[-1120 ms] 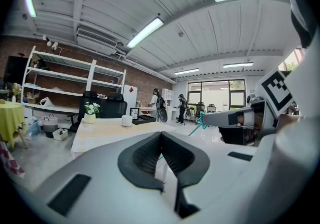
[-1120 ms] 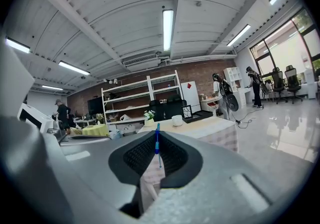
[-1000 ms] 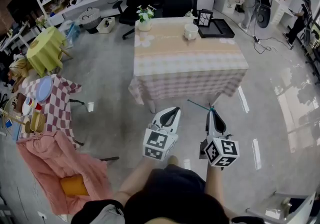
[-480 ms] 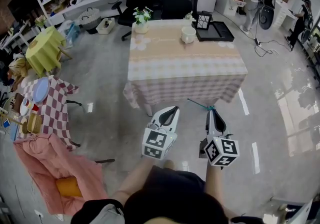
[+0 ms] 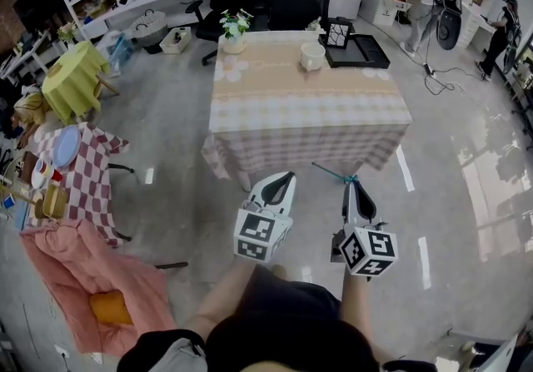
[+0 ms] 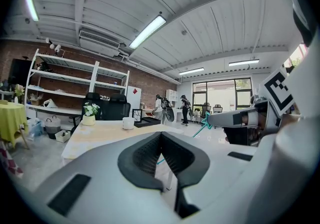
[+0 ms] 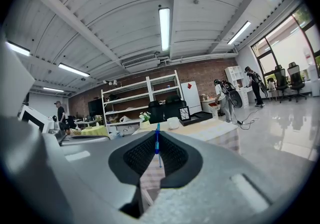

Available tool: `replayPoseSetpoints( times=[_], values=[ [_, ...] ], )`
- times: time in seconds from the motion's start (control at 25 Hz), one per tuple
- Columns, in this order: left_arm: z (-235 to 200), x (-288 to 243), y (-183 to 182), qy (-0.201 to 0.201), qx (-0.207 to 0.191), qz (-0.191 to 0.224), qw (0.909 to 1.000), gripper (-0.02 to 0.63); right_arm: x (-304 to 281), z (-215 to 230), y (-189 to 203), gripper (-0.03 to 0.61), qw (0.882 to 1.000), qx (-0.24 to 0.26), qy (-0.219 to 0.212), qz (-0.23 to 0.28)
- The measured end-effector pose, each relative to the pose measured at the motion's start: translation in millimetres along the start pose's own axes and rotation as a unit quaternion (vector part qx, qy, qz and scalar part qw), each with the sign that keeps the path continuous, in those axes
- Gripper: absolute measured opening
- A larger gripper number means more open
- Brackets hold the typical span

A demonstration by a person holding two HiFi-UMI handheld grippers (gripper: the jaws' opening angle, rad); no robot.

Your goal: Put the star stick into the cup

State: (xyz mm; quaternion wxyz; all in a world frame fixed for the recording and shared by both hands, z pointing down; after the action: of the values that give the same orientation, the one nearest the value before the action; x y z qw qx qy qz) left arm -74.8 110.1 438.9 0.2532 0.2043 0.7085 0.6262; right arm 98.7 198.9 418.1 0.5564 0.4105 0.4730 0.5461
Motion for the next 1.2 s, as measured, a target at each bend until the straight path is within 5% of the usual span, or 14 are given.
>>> replayPoseSetpoints(
  times=[1.2],
  values=[
    [-13, -14, 6, 0.005, 0.01, -0.008, 0.9999, 0.009, -25, -1, 7, 0.017, 1.0, -0.015, -0.003, -0.005]
  ],
)
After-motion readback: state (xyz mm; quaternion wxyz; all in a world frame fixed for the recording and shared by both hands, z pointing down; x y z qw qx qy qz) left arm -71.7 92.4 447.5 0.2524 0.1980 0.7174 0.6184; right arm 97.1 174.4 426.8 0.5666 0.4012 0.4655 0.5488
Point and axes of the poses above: the fingertips, and each gripper's own axes: x backward along the fingers, z to its right, y out of its underside, the point moved 7 cm from there along x, backward along the fingers, and after that the axes turned 3 degrees about z, right-handed, at the moved point
